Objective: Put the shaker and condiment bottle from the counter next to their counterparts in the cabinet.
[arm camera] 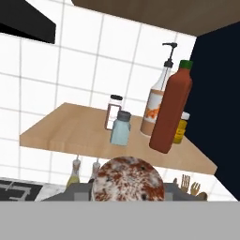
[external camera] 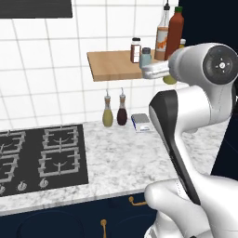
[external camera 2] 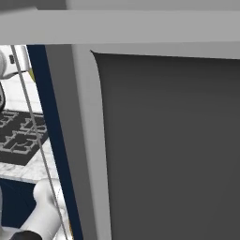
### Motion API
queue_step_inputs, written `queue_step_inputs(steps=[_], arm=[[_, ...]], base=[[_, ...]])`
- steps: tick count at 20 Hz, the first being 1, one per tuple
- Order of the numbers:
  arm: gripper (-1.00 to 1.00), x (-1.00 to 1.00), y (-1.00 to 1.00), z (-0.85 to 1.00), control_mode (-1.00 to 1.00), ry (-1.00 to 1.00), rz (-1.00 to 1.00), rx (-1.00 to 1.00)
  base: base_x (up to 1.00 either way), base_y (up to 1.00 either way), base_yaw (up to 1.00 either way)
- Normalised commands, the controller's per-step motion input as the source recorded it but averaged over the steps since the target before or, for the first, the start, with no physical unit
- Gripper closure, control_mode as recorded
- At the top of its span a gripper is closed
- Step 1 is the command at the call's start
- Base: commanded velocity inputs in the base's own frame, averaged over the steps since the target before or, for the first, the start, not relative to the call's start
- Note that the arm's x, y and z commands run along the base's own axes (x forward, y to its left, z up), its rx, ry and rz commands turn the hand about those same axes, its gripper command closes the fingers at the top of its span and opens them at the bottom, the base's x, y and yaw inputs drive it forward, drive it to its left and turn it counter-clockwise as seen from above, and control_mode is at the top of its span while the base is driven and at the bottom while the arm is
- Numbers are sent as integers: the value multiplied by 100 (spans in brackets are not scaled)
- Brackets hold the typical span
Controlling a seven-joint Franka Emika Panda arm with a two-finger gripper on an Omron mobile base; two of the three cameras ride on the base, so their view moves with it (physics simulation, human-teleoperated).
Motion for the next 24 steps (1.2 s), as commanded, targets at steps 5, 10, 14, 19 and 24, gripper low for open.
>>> queue_step_inputs(steps=[5,10,14,19,24], arm=[[100,4,4,0,-100,0,0,0],[100,16,7,0,-100,-1,0,0],[100,19,1,0,-100,-1,0,0],[100,19,0,0,-100,0,-1,2],[100,7,0,0,-100,0,0,1]], base=[[0,0,0],[0,0,0],[0,0,0],[0,0,0],[0,0,0]])
